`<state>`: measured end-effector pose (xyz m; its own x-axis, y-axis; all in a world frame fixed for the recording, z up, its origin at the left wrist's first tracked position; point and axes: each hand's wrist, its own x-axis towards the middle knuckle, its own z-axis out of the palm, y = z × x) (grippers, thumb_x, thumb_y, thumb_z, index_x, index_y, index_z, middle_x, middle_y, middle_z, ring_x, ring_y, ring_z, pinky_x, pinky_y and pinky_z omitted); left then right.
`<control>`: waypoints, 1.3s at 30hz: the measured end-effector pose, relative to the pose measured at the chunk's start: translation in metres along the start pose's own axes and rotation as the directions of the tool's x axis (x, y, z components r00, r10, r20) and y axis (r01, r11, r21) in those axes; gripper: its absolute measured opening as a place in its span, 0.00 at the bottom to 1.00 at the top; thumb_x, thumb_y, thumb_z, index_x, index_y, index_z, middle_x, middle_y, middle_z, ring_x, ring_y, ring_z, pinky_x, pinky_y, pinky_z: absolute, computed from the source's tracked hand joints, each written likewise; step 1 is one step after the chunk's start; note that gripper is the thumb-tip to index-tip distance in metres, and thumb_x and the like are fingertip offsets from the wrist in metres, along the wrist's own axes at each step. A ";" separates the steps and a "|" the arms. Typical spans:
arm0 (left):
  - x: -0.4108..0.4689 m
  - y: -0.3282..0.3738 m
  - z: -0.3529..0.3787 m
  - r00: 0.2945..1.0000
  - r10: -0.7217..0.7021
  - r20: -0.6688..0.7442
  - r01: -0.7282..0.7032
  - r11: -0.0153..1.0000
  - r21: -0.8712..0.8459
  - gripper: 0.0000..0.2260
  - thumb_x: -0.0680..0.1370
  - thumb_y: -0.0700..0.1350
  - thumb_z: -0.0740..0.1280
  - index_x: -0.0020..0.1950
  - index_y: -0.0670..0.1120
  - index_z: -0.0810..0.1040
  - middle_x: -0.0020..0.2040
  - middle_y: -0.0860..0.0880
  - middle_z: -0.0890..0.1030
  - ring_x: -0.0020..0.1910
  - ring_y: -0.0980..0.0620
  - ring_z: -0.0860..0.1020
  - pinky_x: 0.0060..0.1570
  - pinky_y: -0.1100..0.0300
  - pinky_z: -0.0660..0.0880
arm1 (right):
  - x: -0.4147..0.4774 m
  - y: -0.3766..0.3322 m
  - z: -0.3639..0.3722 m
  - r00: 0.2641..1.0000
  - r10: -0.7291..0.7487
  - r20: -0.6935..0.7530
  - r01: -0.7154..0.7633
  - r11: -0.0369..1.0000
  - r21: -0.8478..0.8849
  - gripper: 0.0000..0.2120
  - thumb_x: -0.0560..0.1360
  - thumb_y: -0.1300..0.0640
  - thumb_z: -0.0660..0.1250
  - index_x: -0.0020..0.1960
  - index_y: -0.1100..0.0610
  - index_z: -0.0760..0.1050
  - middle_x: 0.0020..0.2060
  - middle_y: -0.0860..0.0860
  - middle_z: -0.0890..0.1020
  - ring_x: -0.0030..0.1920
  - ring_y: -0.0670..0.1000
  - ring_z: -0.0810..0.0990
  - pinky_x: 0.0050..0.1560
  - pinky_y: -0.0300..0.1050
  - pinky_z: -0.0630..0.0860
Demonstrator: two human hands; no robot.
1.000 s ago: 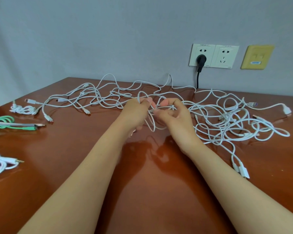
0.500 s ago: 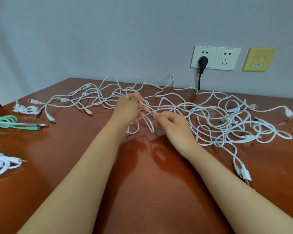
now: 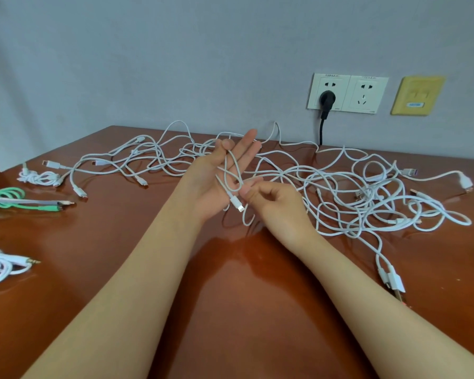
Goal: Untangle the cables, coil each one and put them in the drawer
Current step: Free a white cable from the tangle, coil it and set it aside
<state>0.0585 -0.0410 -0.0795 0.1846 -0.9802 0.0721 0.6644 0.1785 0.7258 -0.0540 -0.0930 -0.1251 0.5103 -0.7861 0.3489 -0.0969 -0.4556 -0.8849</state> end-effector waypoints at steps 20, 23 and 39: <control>0.003 -0.002 0.003 0.991 0.096 -0.092 -0.103 0.992 -0.076 0.16 0.84 0.44 0.48 0.38 0.49 0.66 0.20 0.55 0.68 0.14 0.59 0.62 0.17 0.70 0.65 | -0.011 -0.010 0.001 0.924 -0.364 0.117 0.379 0.834 -0.402 0.08 0.72 0.56 0.60 0.46 0.56 0.77 0.33 0.40 0.74 0.39 0.49 0.74 0.42 0.42 0.64; 0.002 0.001 0.001 0.995 0.081 -0.062 -0.084 0.995 -0.045 0.16 0.84 0.44 0.47 0.38 0.48 0.65 0.20 0.54 0.67 0.11 0.58 0.59 0.13 0.71 0.55 | -0.014 -0.010 0.000 0.929 -0.362 0.070 0.351 0.810 -0.469 0.10 0.72 0.49 0.61 0.42 0.54 0.76 0.24 0.40 0.72 0.35 0.46 0.74 0.43 0.40 0.60; 0.001 0.010 0.000 0.944 0.120 -0.307 -0.012 0.944 0.331 0.13 0.84 0.44 0.50 0.41 0.46 0.65 0.21 0.55 0.73 0.12 0.61 0.61 0.13 0.71 0.55 | -0.010 -0.006 -0.009 0.900 -0.413 0.137 0.413 0.710 -0.570 0.08 0.72 0.51 0.62 0.36 0.50 0.77 0.27 0.35 0.66 0.35 0.42 0.67 0.56 0.45 0.57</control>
<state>0.0652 -0.0406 -0.0727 0.4758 -0.8778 -0.0549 0.3849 0.1517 0.9104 -0.0662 -0.0859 -0.1207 0.6166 -0.4623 0.6373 -0.3454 -0.8862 -0.3087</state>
